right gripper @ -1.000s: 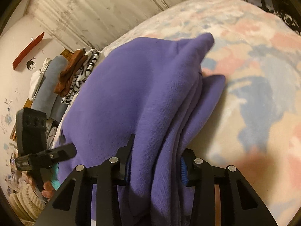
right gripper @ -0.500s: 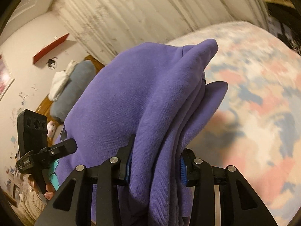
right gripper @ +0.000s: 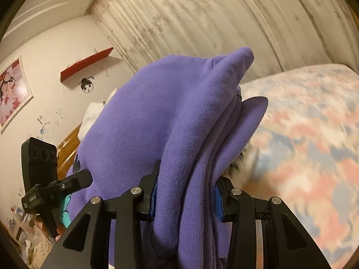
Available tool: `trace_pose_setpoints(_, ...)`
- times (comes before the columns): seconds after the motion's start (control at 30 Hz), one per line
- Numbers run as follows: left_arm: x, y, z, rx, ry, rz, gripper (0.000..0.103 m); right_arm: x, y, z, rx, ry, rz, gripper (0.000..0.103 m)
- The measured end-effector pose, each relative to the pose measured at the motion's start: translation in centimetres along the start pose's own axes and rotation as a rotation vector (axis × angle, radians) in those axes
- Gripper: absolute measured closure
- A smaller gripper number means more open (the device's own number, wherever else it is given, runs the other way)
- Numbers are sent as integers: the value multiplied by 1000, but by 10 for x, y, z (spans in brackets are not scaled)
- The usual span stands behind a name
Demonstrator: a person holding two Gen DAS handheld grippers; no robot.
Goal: Fold large clothes
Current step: 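Carry the hoodie with both tools onto the clothes stack and release it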
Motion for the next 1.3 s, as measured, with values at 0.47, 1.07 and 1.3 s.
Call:
trace_pose_setpoints(0.47, 155, 6, 250, -100, -109, 110, 6, 348, -45, -59, 116, 99, 101, 62)
trace_pose_setpoints(1.07, 79, 13, 207, 33, -388, 7, 33, 314, -41, -55, -100, 200, 8, 29)
trace_pose_setpoints(1.3, 95, 13, 156, 153, -414, 74, 69, 324, -27, -45, -178, 197, 43, 73)
Point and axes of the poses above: each gripper's, at about its wrist camera, not at the fingertips, and x roughly the way its jaws point, z to its left, y to its underside, the point moved 5 cm from there along x, roughly the way its jaws point, and after that the axes turned 14 degrees about x, right-handed, at the moved point
